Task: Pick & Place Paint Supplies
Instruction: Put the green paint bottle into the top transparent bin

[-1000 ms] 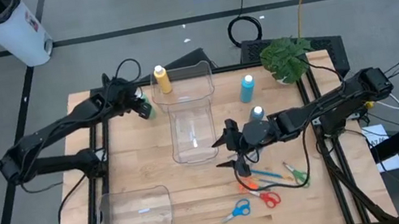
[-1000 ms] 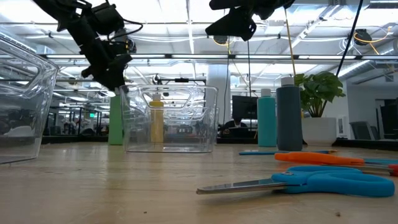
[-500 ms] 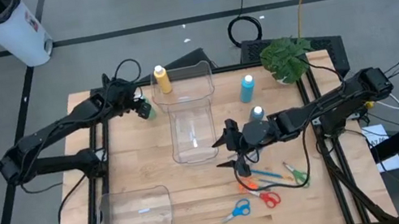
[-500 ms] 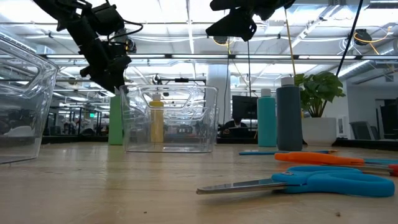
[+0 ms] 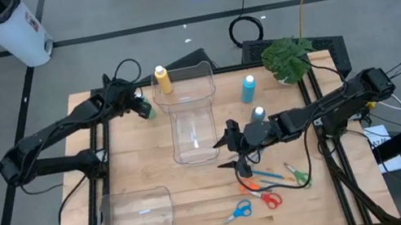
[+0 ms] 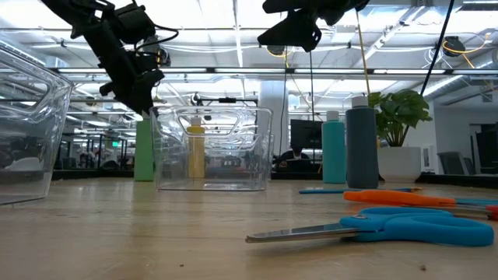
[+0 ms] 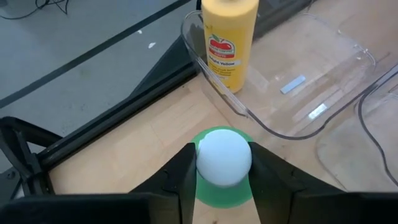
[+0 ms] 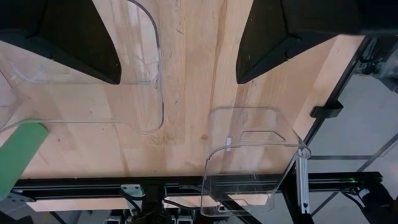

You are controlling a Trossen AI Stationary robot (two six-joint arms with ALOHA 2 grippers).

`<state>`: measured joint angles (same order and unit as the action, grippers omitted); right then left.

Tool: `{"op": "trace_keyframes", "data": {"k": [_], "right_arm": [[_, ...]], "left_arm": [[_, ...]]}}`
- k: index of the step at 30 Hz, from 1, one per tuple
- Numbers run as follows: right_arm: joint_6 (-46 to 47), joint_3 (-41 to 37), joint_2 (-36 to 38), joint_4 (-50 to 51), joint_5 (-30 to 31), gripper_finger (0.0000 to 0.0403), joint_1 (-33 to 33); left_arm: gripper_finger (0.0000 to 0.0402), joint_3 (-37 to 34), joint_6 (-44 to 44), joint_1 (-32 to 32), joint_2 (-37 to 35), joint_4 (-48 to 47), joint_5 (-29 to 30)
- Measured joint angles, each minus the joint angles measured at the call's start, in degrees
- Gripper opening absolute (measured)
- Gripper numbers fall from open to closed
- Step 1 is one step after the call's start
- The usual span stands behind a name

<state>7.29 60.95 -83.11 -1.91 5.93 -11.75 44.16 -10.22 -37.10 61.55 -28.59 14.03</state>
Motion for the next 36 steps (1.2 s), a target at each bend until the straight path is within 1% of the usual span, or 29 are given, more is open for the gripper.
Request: {"op": "trace_keyframes", "data": {"k": [2, 5, 13, 16, 20, 22, 24, 25, 27, 30, 32, 34, 36], "right_arm": [[0.0, 0.0, 0.0, 0.0, 0.0, 0.0311, 0.0], [0.0, 0.0, 0.0, 0.0, 0.0, 0.0311, 0.0], [-0.2, 0.0, 0.0, 0.0, 0.0, 0.0311, 0.0], [-0.4, 0.0, 0.0, 0.1, 0.0, 0.0311, 0.0], [-1.0, 0.0, 0.2, 0.9, 0.0, 0.0311, 0.0], [-1.1, 0.0, 1.1, 2.1, 0.1, 0.0311, 0.0], [-1.0, 0.0, 2.3, 3.3, 0.1, 0.0311, 0.0], [-0.9, 0.0, 3.0, 4.3, 0.2, 0.0311, 0.0], [-0.2, 0.0, 4.3, 6.3, 0.2, 0.0311, -0.2], [0.5, -0.4, 6.1, 8.3, 0.3, 0.0311, -0.7], [0.6, -1.9, 7.4, 8.4, 0.3, 0.0311, -1.1], [0.6, -3.4, 8.6, 8.5, 0.4, 0.0311, -1.2], [1.1, -4.6, 10.0, 8.3, 2.3, 0.0311, -1.2]], "left_arm": [[0.0121, 0.0, 0.3, 0.0, -1.4, -0.5, 0.0], [0.0121, 2.0, 0.6, 0.0, -3.6, -1.8, 0.0], [0.0121, 11.7, 0.0, 1.0, -7.8, -9.4, 0.8], [0.0121, 15.9, 0.0, 1.8, -8.1, -11.8, 2.7], [0.0121, 20.8, 0.4, 3.0, -8.0, -13.8, 2.7], [0.0121, 23.1, 1.2, 4.1, -7.5, -13.5, 1.9], [0.0121, 24.7, 3.3, 5.0, -6.8, -13.3, -0.8], [0.0121, 25.3, 5.6, 5.5, -6.3, -13.3, -2.9], [0.0121, 26.2, 11.5, 6.3, -5.9, -13.4, -10.4], [0.0121, 26.4, 20.9, 7.5, -5.8, -13.4, -26.9], [0.0121, 26.4, 24.8, 8.4, -5.7, -14.0, -38.2], [0.0121, 26.4, 28.6, 9.5, -5.7, -14.6, -48.0], [0.0121, 26.4, 32.9, 10.7, -5.7, -16.3, -58.2]]}}
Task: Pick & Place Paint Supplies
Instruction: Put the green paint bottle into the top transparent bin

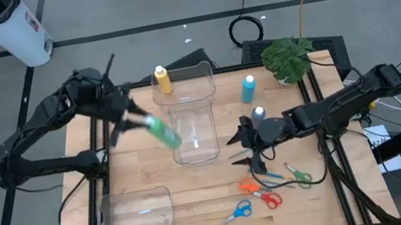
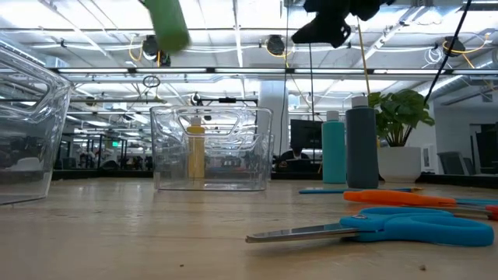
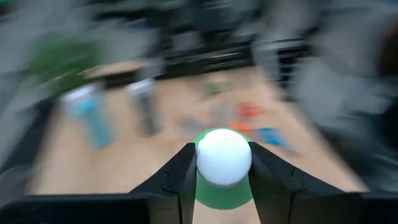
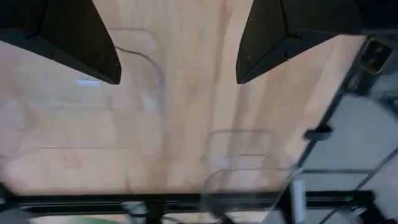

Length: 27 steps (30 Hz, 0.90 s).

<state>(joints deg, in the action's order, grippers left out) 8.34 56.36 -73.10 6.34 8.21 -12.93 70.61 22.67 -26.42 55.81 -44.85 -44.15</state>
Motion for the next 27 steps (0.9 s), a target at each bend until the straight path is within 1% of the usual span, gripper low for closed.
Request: {"op": "trace_keyframes", "data": {"k": [2, 3, 4, 6, 9, 16, 20, 22, 24, 27], "right_arm": [[0.2, -1.3, 1.6, -1.1, 2.8, 0.0311, 0.0], [0.1, -2.0, 2.2, -1.8, 4.1, 0.0311, 0.0], [0.1, -2.6, 2.8, -1.8, 5.2, 0.0311, 0.0], [0.3, -3.3, 3.8, -1.7, 5.6, 0.0311, 0.1], [1.2, -4.1, 5.2, -1.8, 5.6, 0.0311, 0.1], [1.4, -4.7, 5.7, -1.9, 5.6, 0.0311, 0.1], [1.3, -4.7, 5.7, -1.8, 5.7, 0.0311, 0.1], [1.3, -4.7, 5.7, -1.8, 5.7, 0.0311, 0.1], [1.3, -4.7, 5.7, -1.8, 5.7, 0.0311, 0.1], [1.3, -4.7, 5.7, -1.8, 5.7, 0.0311, 0.1]], "left_arm": [[0.0121, 0.0, 0.7, 1.1, 0.0, -0.5, -7.7], [0.0121, 0.0, 0.2, 1.7, 0.0, -0.3, -10.1], [0.0121, 0.0, -0.8, 2.4, -0.1, 0.0, -11.3], [0.0121, 0.0, -2.6, 4.2, -0.2, 0.3, -11.7], [0.0121, 0.0, -3.7, 7.7, -0.1, 0.1, -10.2], [0.0121, 0.0, -3.1, 15.2, 0.6, 1.3, -0.7], [0.0121, 0.0, -3.3, 17.8, 0.4, 1.4, 4.0], [0.0121, 0.0, -3.5, 18.4, 0.5, 1.5, 7.4], [0.0121, 0.0, -5.8, 18.6, 0.5, 2.8, 12.5], [0.0121, 0.0, -12.0, 18.6, 0.5, 8.0, 23.1]]}}
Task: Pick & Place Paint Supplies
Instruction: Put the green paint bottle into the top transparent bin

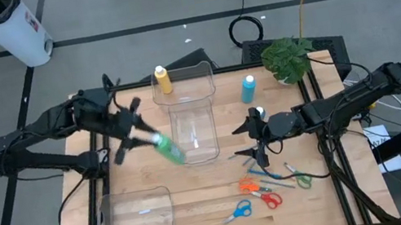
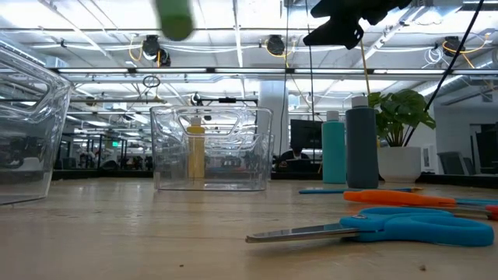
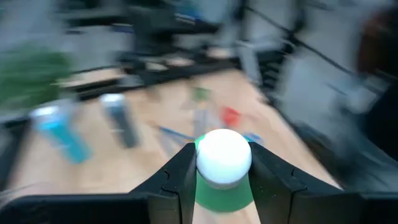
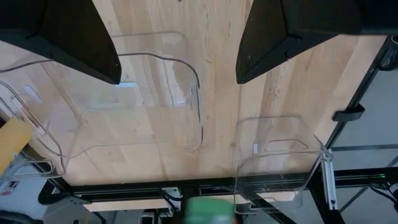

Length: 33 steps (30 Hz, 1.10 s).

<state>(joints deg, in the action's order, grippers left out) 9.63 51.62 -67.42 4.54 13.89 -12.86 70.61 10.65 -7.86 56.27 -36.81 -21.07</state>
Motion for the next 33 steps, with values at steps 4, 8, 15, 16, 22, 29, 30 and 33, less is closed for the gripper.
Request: {"op": "trace_keyframes", "data": {"k": [4, 8, 15, 16, 22, 29, 30, 33], "right_arm": [[0.1, 0.0, 0.0, 0.0, 0.0, 0.0311, 0.0], [0.2, 0.0, 0.0, 0.0, 0.0, 0.0311, 0.0], [0.2, 0.0, 0.0, 0.0, 1.3, 0.0311, 0.1], [0.2, 0.0, 0.0, 0.0, 1.9, 0.0311, 0.1], [0.2, 0.1, 0.0, 0.0, 2.8, 0.0311, 0.2], [0.2, 0.1, 0.0, 0.0, 2.6, 0.0311, 0.1], [0.2, 0.1, 0.0, 0.0, 2.6, 0.0311, 0.1], [0.2, 0.1, 0.0, 0.0, 2.6, 0.0311, 0.1]], "left_arm": [[0.0121, 0.0, -5.4, -0.1, 0.3, 4.5, 17.5], [0.0121, -0.1, -7.5, -0.7, 2.6, 5.9, 30.5], [0.0121, 4.0, -7.0, -6.2, 8.3, 5.2, 34.4], [0.0121, 5.6, -6.6, -7.4, 9.4, 4.0, 34.4], [0.0121, 11.4, -5.6, -16.4, 14.7, -0.5, 29.5], [0.0121, 7.4, -4.8, -24.7, 18.3, 0.7, 23.6], [0.0121, 6.8, -4.8, -25.8, 18.5, 0.9, 23.6], [0.0121, 4.2, -4.8, -28.7, 18.6, 3.5, 22.7]]}}
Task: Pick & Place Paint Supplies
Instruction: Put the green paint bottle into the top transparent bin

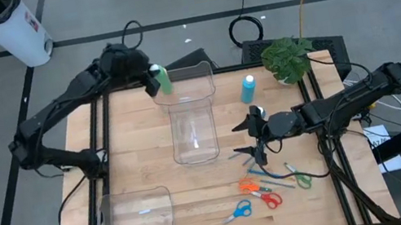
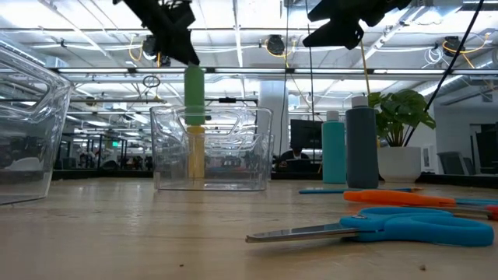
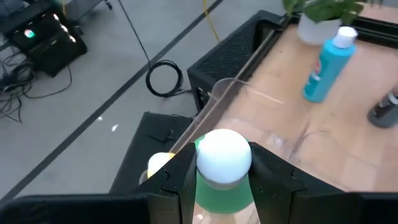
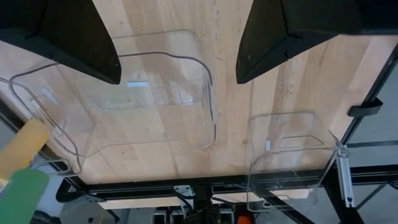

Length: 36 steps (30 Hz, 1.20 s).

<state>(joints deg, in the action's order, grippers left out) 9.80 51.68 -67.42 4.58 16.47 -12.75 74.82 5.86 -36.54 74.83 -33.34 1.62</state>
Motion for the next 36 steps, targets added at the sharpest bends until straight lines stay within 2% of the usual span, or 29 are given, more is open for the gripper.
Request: {"op": "trace_keyframes", "data": {"k": [6, 36], "right_arm": [[0.0, 0.0, 0.0, 0.0, 0.0, 0.0311, 0.0], [0.0, 0.0, 0.0, 0.0, 0.0, 0.0311, 0.0]], "left_arm": [[0.0121, -5.7, -0.8, -4.3, 0.1, 3.4, -4.6], [0.0121, -19.2, -2.3, -4.2, 0.5, 13.6, -4.6]]}}
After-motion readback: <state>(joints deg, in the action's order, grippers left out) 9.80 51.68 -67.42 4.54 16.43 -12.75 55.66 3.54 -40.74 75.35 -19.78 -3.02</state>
